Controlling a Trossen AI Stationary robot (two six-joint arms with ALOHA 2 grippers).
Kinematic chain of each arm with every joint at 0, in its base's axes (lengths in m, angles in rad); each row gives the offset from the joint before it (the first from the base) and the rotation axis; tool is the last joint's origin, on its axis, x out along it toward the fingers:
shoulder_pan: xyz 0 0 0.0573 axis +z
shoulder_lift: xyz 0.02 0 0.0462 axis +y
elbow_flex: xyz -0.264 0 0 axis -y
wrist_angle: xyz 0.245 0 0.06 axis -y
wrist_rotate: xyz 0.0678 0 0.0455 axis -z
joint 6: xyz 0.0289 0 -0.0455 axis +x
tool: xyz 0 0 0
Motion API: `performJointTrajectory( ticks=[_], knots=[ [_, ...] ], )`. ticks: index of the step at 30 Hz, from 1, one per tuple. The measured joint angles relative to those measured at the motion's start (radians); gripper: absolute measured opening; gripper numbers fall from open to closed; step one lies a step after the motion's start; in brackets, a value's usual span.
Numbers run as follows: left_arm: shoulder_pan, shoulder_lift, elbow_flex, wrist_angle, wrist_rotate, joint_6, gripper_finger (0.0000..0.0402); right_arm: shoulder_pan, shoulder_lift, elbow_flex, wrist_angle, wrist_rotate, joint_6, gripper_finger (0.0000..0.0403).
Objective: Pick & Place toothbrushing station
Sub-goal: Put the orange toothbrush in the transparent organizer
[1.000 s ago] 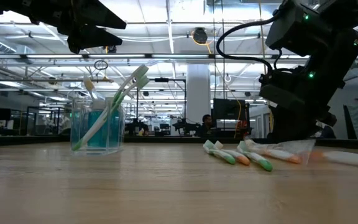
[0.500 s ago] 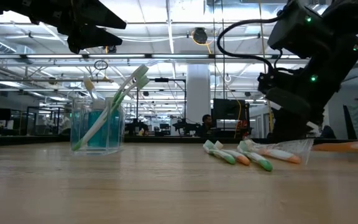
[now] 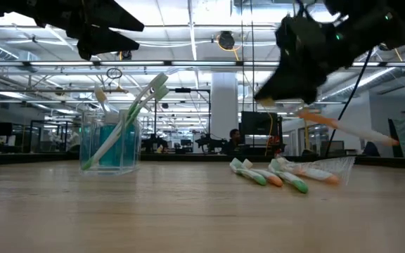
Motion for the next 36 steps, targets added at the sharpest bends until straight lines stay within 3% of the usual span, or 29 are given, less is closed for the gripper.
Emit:
performJointTrajectory(
  ticks=[7,16,20,27,36],
  knots=[
    [0.035,0.050,0.000,0.106,0.096,0.019,0.0267,-0.021,-0.017,0.001,0.330,-0.002,-0.227,0.0049],
    [0.115,0.294,0.001,0.575,0.142,0.104,0.0267,-0.027,-0.017,0.002,0.657,-0.018,-0.403,0.0049],
    [0.170,0.390,0.025,0.731,0.279,0.103,0.0267,-0.028,-0.017,0.003,0.739,-0.059,-0.435,0.0049],
    [0.214,0.528,0.175,0.748,0.492,0.134,0.0267,-0.028,-0.017,0.003,0.750,-0.071,-0.435,0.0049],
    [0.230,0.674,0.343,0.691,0.542,0.163,0.0267,-0.026,-0.017,0.003,0.781,-0.134,-0.435,0.0049]
  ],
)
